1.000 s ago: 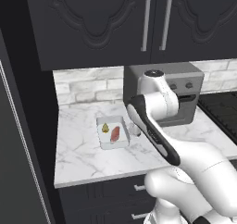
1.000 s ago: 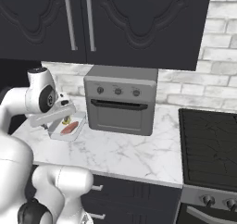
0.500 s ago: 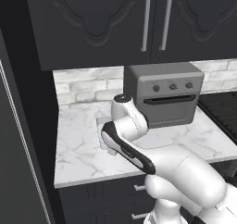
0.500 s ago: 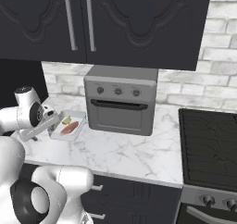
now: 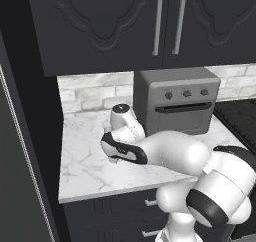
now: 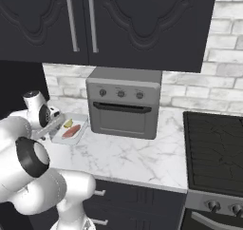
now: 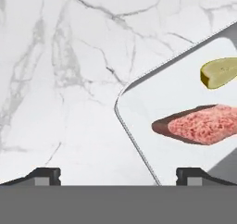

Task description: Place the tupperware on the second highest shelf of the fridge. Make space for the tupperware among the existing items by rearranging them on the shelves if needed. Close the fridge door when finished.

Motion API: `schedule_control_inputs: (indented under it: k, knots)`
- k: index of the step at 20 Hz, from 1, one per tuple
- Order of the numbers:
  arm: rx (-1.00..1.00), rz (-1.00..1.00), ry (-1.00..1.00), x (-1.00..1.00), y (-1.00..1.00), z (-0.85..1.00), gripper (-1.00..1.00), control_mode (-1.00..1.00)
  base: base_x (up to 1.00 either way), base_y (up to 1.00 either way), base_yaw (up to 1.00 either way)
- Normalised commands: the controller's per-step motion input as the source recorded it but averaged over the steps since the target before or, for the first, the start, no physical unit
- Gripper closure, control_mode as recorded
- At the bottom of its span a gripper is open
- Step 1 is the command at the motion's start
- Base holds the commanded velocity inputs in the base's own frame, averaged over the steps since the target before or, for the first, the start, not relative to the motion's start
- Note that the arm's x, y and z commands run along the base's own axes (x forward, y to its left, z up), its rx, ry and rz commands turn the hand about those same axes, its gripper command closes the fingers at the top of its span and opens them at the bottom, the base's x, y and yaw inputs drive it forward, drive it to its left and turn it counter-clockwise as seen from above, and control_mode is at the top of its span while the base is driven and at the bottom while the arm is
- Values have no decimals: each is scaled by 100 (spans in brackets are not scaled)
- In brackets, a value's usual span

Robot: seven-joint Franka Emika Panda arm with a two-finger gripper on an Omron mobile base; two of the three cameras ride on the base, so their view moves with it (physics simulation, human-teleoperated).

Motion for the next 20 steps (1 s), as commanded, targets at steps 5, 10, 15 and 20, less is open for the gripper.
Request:
schedule_control_inputs:
  k: [5, 10, 15, 20]
  knots:
    - [-4, 7, 4, 29, 2, -53, -100, -100, 0, 0, 0]
    - [-7, 10, 1, 16, 0, -52, -100, -100, 0, 0, 0]
    - [-3, 11, 0, 7, 0, -32, 100, -100, 0, 0, 0]
    - [0, 7, 2, 0, 0, -24, 100, -100, 0, 0, 0]
